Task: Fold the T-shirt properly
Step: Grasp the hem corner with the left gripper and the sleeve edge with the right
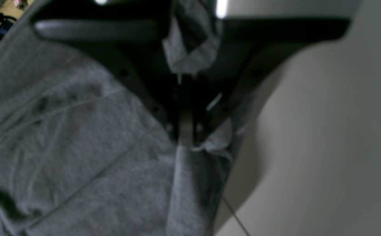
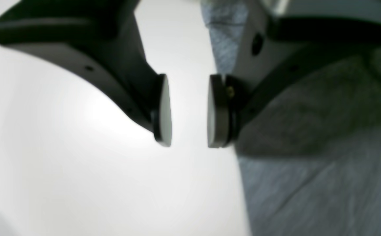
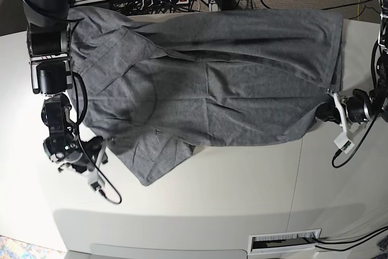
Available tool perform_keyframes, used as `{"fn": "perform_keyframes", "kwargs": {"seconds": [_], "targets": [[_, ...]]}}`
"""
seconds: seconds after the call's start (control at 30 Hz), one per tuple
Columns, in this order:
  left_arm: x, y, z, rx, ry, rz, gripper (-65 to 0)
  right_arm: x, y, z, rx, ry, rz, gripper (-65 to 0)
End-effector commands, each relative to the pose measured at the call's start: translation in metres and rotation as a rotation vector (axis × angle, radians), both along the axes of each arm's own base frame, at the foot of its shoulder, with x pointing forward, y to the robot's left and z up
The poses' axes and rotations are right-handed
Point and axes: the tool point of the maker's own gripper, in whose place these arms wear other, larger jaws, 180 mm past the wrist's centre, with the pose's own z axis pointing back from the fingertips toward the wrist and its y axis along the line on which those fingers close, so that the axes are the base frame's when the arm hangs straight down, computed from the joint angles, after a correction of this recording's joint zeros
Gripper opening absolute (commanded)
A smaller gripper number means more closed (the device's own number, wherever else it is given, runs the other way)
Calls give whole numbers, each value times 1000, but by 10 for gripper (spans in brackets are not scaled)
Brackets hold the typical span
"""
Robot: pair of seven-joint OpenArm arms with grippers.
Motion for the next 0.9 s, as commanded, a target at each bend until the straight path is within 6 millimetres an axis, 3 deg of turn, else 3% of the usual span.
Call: {"fn": "perform_keyframes", "kwargs": {"seconds": [0.0, 0.37, 0.47, 0.53, 0.73, 0.87], "targets": [[12, 7, 19, -6, -53, 13, -650, 13, -5, 19, 11, -54, -8, -456], [12, 8, 19, -6, -53, 13, -650, -21, -13, -31, 37, 87, -19, -464], [12, 8, 19, -6, -53, 13, -650, -34, -11, -41, 55, 149, -21, -577], [12, 8, 19, -5, -53, 13, -650, -38, -9, -42, 71, 178, -29, -650], [12, 11, 20, 0, -53, 15, -650, -33, -10, -27, 31, 176, -17, -650], [12, 21, 30, -15, -59, 34, -650, -27, 4, -10, 46, 157, 8, -650]]}}
